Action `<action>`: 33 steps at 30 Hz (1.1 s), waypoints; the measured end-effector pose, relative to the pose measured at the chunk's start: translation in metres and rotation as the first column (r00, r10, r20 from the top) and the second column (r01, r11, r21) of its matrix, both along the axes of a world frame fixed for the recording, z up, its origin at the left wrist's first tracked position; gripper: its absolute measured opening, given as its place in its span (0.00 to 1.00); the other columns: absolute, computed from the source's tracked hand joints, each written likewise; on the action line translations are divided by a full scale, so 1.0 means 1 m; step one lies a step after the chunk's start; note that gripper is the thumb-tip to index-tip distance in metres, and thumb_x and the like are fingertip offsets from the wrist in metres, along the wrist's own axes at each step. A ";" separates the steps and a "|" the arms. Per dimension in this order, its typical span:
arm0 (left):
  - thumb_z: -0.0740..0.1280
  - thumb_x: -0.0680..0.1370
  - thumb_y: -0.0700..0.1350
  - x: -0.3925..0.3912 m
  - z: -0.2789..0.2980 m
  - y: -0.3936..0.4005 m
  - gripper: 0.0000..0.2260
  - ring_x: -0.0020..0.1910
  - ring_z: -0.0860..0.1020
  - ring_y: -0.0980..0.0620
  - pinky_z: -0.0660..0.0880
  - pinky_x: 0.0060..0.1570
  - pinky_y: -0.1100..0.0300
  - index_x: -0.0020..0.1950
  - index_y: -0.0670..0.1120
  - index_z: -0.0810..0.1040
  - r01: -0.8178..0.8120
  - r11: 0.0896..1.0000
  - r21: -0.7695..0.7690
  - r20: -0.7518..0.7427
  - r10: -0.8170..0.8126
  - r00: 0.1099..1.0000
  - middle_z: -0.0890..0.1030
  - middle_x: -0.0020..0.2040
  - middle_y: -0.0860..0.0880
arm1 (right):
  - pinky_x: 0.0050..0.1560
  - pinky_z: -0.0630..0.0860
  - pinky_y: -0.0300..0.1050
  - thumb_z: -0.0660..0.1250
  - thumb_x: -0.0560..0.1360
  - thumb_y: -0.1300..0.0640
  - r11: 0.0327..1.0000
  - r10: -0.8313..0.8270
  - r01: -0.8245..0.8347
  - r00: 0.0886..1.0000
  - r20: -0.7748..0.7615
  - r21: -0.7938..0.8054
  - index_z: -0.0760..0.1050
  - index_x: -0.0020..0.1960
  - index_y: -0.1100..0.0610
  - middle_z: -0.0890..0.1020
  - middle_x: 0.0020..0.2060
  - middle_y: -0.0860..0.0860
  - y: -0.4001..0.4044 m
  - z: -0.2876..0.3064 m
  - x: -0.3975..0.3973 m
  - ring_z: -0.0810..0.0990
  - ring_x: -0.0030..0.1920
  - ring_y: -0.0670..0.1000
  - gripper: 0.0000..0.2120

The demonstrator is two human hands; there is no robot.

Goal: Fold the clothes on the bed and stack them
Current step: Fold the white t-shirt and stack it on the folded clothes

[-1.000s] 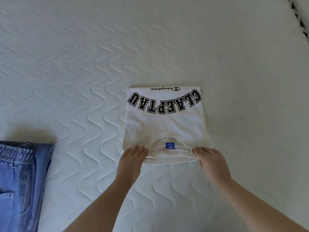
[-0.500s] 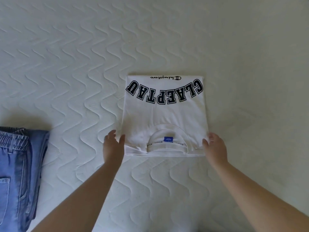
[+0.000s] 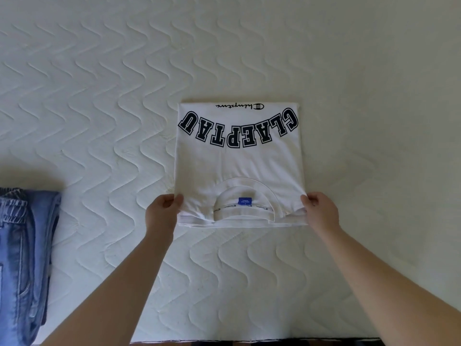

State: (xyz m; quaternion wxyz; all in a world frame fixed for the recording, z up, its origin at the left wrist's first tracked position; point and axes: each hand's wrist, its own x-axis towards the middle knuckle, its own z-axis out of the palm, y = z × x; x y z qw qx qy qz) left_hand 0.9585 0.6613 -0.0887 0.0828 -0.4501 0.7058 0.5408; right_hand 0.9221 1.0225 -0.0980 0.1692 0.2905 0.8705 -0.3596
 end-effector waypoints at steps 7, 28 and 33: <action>0.66 0.81 0.45 0.010 -0.010 0.011 0.11 0.51 0.83 0.48 0.79 0.51 0.58 0.59 0.40 0.78 -0.252 0.894 0.370 0.103 0.230 0.968 0.83 0.52 0.43 | 0.55 0.78 0.45 0.65 0.80 0.60 0.713 -0.424 0.456 0.885 0.190 -0.532 0.76 0.56 0.64 0.80 0.54 0.62 -0.007 -0.001 0.013 0.80 0.52 0.55 0.08; 0.64 0.81 0.46 0.012 -0.006 0.070 0.18 0.59 0.81 0.47 0.80 0.55 0.51 0.70 0.46 0.72 -0.373 0.509 0.776 0.069 0.520 0.851 0.82 0.62 0.45 | 0.37 0.81 0.39 0.69 0.77 0.54 0.094 -0.577 0.707 0.612 0.541 -0.701 0.79 0.52 0.56 0.86 0.41 0.49 -0.049 0.005 0.020 0.85 0.45 0.48 0.06; 0.62 0.82 0.46 0.012 -0.002 0.072 0.15 0.60 0.80 0.44 0.80 0.56 0.49 0.68 0.44 0.74 -0.419 0.367 0.830 0.164 0.559 0.813 0.81 0.62 0.42 | 0.36 0.82 0.41 0.64 0.80 0.55 0.053 -0.579 0.705 0.599 0.553 -0.707 0.78 0.52 0.58 0.87 0.40 0.52 -0.054 0.006 0.024 0.86 0.39 0.48 0.07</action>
